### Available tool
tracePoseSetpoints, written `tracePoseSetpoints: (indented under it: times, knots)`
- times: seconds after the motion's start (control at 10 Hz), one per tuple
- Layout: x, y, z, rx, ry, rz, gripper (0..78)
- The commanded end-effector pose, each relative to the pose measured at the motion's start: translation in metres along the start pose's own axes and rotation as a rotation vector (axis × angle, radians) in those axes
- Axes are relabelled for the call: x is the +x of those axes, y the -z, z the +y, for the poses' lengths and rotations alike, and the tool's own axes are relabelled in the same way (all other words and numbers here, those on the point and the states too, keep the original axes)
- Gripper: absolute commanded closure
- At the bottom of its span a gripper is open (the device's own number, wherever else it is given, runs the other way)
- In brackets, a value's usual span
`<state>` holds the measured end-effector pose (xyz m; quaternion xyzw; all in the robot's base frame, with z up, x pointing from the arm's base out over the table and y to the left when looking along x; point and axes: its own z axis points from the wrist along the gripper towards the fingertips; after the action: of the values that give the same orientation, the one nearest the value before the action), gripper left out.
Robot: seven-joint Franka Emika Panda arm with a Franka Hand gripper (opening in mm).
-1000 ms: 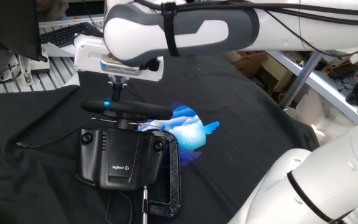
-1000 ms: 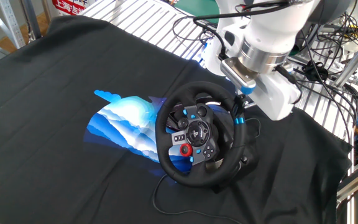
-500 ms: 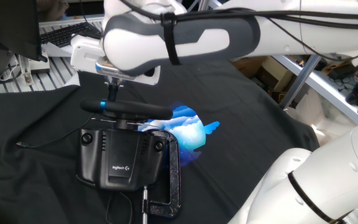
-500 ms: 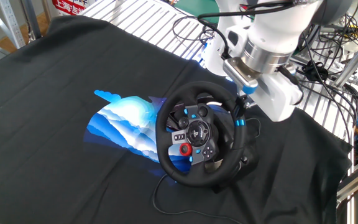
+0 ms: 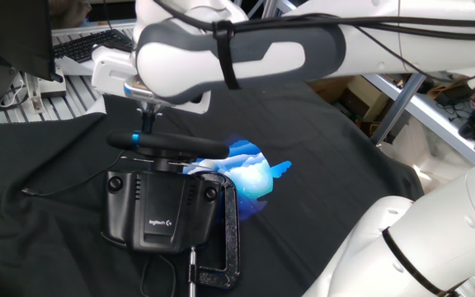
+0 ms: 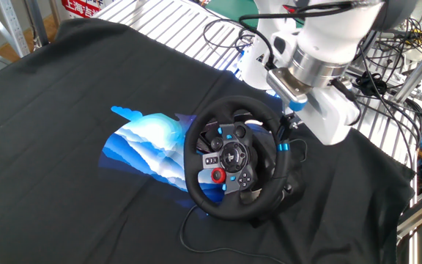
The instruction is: Rotate the steering wheel 90 degrees clockwise
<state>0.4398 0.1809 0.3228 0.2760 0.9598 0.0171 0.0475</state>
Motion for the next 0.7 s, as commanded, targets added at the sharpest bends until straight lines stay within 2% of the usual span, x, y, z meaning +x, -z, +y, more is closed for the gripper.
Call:
tracePoseSetpoints:
  times: [0.1, 0.7]
  knots:
    - [0.0252, -0.0557, -0.0047, 0.074, -0.074, -0.039, 76.1]
    - [0.0252, -0.0622, -0.0001, 0.076, -0.103, -0.066, 76.1]
